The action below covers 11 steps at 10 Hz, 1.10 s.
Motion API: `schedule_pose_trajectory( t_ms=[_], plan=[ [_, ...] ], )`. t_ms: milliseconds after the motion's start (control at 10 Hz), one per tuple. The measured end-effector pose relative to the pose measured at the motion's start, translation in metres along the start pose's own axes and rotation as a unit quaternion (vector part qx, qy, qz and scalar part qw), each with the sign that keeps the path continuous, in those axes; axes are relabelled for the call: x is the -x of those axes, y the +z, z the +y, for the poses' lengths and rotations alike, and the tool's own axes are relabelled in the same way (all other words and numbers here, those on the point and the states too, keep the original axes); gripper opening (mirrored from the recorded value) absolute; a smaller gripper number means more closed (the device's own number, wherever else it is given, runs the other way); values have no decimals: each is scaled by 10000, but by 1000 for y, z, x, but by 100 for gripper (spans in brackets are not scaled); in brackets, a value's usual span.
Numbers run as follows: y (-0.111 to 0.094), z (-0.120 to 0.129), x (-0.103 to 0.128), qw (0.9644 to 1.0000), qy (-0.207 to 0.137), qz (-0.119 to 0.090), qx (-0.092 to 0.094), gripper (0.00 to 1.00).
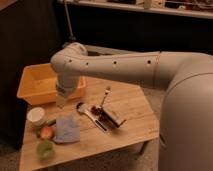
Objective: Place pepper in tray
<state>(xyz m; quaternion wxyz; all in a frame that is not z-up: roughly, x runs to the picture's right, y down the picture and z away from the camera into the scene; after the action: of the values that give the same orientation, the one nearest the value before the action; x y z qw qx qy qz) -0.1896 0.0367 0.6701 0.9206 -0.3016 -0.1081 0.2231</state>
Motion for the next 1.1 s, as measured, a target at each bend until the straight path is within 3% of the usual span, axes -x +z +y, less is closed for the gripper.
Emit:
schedule_pose_trajectory(
  t_ms=[100,300,500,700,800,1000,1100],
  plan=[
    [3,2,-1,9979,-610,-233,29,65],
    [6,0,-8,9850,-1626,-577,33,65],
    [12,0,-10,9615,-2615,-850,13,65],
    [13,-4,-14,9474,-3050,-971,-46,65],
    [13,-4,-13,9436,-3162,-976,-48,65],
    [20,-3,-7,9462,-3107,-905,33,65],
    [31,-2,3,9394,-3305,-896,148,65]
  ],
)
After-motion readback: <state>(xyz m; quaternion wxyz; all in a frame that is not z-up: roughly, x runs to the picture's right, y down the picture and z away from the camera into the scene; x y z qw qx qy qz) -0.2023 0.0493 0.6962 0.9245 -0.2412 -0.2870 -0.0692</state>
